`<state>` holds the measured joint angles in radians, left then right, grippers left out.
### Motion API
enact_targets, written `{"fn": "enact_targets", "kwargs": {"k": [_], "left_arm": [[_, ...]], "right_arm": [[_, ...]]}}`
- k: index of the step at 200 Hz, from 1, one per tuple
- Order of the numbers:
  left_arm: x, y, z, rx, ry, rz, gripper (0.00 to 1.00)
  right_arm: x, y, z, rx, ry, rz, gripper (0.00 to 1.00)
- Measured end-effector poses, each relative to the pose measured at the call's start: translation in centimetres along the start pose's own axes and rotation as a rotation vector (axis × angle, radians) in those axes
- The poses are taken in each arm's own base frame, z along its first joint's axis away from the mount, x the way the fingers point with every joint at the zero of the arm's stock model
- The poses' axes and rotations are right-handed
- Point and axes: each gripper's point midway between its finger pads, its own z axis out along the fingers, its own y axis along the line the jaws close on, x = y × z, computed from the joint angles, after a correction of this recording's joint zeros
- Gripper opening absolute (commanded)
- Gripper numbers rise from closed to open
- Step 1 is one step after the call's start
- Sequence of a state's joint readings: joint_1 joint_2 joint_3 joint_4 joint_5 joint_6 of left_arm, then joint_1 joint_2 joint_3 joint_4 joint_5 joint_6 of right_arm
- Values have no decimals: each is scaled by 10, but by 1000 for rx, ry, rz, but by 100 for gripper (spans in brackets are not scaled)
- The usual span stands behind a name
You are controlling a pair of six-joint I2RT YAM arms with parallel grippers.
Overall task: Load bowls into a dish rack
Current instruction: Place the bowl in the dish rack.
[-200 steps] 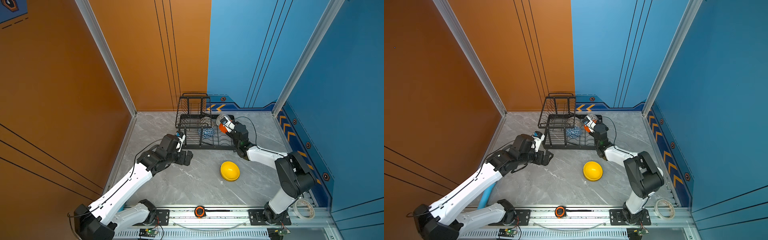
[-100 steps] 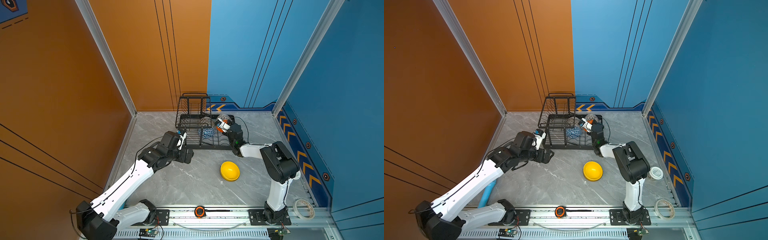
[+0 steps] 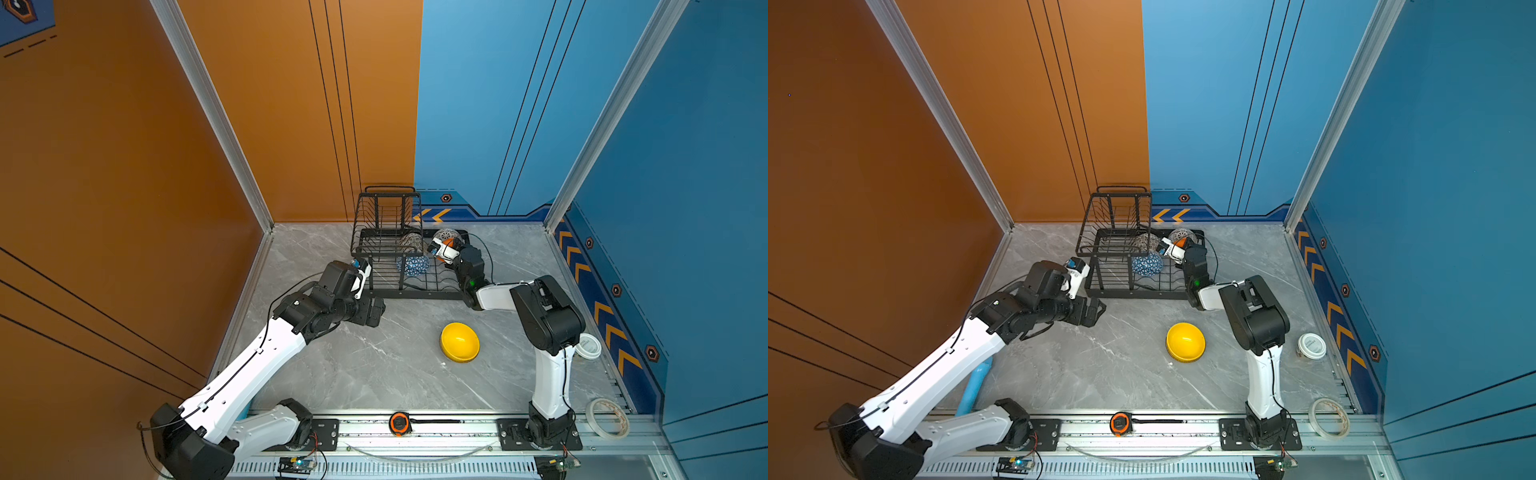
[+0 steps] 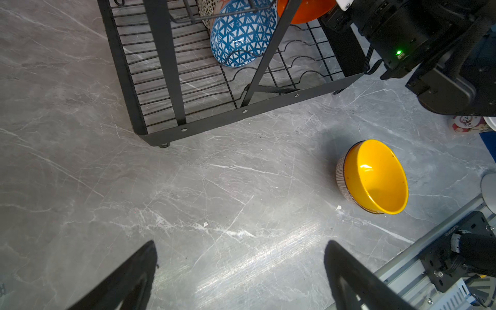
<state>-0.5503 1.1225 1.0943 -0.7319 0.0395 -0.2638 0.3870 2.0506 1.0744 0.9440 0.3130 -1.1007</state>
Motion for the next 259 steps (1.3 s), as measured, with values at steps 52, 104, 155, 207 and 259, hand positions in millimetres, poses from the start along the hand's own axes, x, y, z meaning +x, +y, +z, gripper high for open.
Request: {"fn": "enact_targets", "kwargs": {"k": [52,104,155,207,259], "left_arm": [[0,3,-1,-7,6,1,98],[3,5,4,-11,31,0,98],[3,9,5,-13,36,-13,98],[3,12,7,-16,40,-17,98],[2,13,5,-18,35,-21,98]], "right_arm": [[-3,3,9,15,-12,-26,0],[-2,14,14,3,-26,-59,0],[-1,16,18,11,-29,-74,0],[-2,19,19,-11,-42,-77,0],[2,23,19,-59,-38,-56,0]]}}
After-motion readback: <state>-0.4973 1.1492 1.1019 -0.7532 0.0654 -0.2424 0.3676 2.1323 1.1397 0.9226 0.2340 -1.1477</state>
